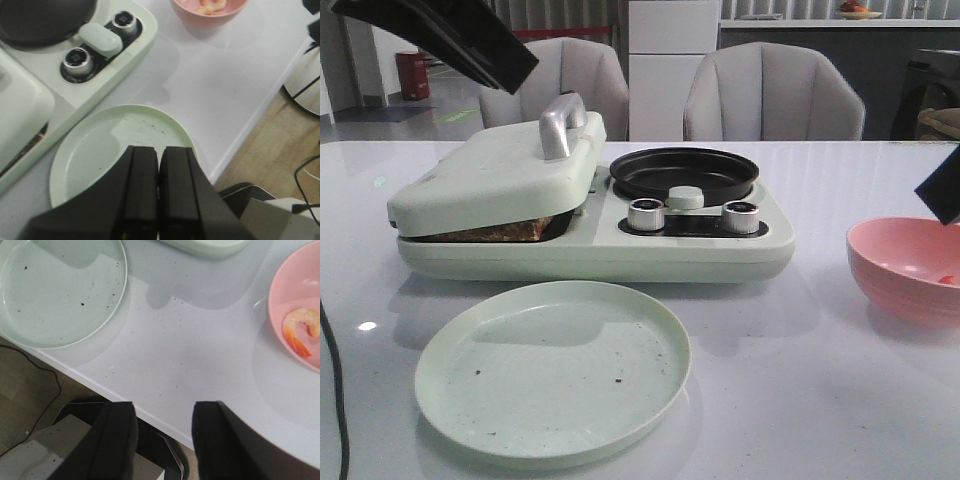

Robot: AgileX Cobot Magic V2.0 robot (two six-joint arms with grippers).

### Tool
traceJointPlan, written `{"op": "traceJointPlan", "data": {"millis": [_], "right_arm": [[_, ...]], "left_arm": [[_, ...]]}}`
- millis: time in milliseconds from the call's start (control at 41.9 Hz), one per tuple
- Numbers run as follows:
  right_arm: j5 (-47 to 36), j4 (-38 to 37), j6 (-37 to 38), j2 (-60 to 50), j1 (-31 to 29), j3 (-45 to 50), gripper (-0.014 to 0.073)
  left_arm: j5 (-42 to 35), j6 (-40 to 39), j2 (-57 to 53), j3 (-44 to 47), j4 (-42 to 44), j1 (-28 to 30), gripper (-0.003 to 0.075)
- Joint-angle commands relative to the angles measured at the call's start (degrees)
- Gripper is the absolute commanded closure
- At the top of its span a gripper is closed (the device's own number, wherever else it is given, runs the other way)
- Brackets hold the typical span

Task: Make breakfast with bread and shrimp
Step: 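Release the lid handle and raise the left gripper away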

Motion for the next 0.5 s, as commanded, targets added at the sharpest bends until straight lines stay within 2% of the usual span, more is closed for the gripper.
{"op": "traceJointPlan", "data": {"millis": [0, 287, 478], "right_arm": [[-2.5, 0.2, -0.2, -1.1, -0.3, -1.6, 0.0202], [-2.5, 0.2, -0.2, -1.1, -0.3, -1.6, 0.0202], [-2.5, 0.2, -0.2, -1.1, -0.3, -1.6, 0.0202]], "left_arm": [[-1.9, -4.4, -3.7, 0.1, 1.9, -3.1, 0.0608], [5.8, -27.8, -10.6, 1.6, 23.1, -9.0, 0.0608], [6.6, -29.4, -14.7, 1.7, 24.8, -9.4, 0.0608]]}}
